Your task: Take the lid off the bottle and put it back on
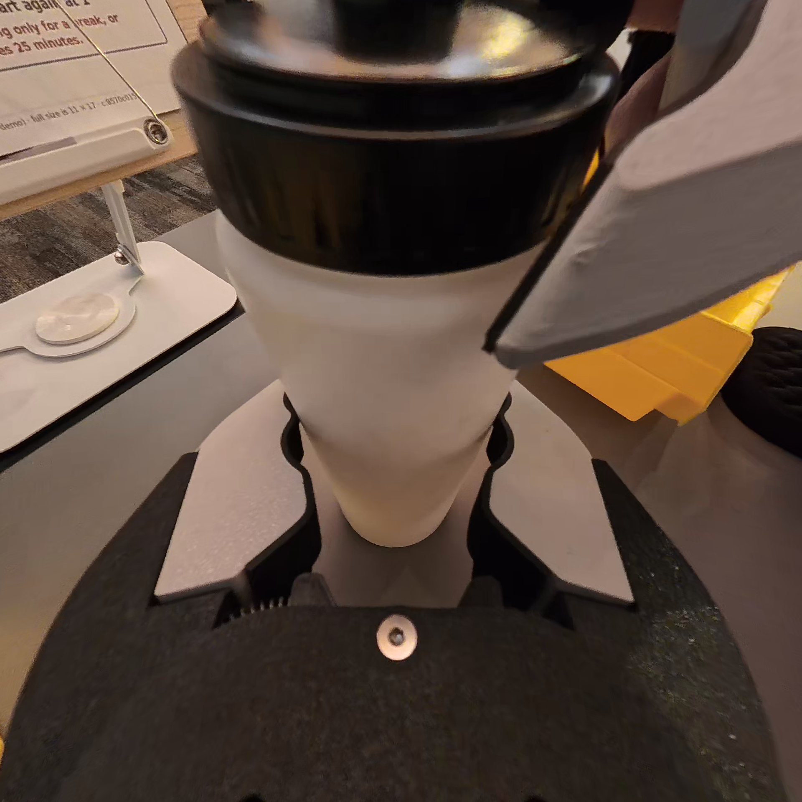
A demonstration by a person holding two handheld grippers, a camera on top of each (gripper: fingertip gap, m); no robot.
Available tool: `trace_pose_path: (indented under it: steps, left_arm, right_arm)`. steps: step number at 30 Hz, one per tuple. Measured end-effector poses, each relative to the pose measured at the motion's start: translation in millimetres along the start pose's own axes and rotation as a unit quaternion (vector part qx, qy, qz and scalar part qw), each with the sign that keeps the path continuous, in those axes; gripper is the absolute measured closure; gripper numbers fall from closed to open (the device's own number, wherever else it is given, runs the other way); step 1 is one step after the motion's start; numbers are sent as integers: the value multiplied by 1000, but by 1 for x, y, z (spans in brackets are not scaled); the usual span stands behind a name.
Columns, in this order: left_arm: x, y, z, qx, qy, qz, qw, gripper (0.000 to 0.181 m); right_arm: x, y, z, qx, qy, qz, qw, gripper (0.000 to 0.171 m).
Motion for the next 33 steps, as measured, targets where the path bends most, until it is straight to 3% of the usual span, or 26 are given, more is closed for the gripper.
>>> trace_pose_path:
  steps: [5, 12, 14, 17, 22, 26, 30, 33]
  left_arm:
    - [0, 0, 0, -14, 9, -1, 1000, 96]
    - [0, 3, 2, -46, 17, -2, 999, 96]
    - [0, 3, 4, -40, 18, -1, 999, 96]
    - [-1, 2, 3, -19, 10, 5, 1000, 96]
    - [-1, -1, -5, 51, -15, 19, 998, 96]
    - [-1, -1, -6, 64, -21, 20, 998, 96]
    - [-2, 0, -3, 40, 17, 11, 999, 96]
    - [-3, 3, 0, 7, 37, 14, 999, 96]
  right_arm:
    - [1, -1, -2, 18, -44, -6, 999, 95]
    - [-6, -14, 22, 166, -74, 7, 983, 95]
    - [-7, -14, 21, 150, -50, 15, 987, 95]
    - [-6, -6, 9, 56, -49, 1, 997, 86]
    - [2, 12, -5, -65, -20, -13, 998, 86]
    - [5, 18, -6, -61, 38, -1, 997, 98]
    - [2, 9, -6, -30, -27, 2, 999, 98]
    - [-3, 0, 4, 36, -91, 23, 995, 99]
Point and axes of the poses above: each gripper's, where its closed fingertips meet, y back along the fingers, x out of its underside, z = x × y across the jaws, the point moved 10 cm from there along y, back along the fingers, and after that the axes turned 8 degrees about y, right-handed, at the moved point
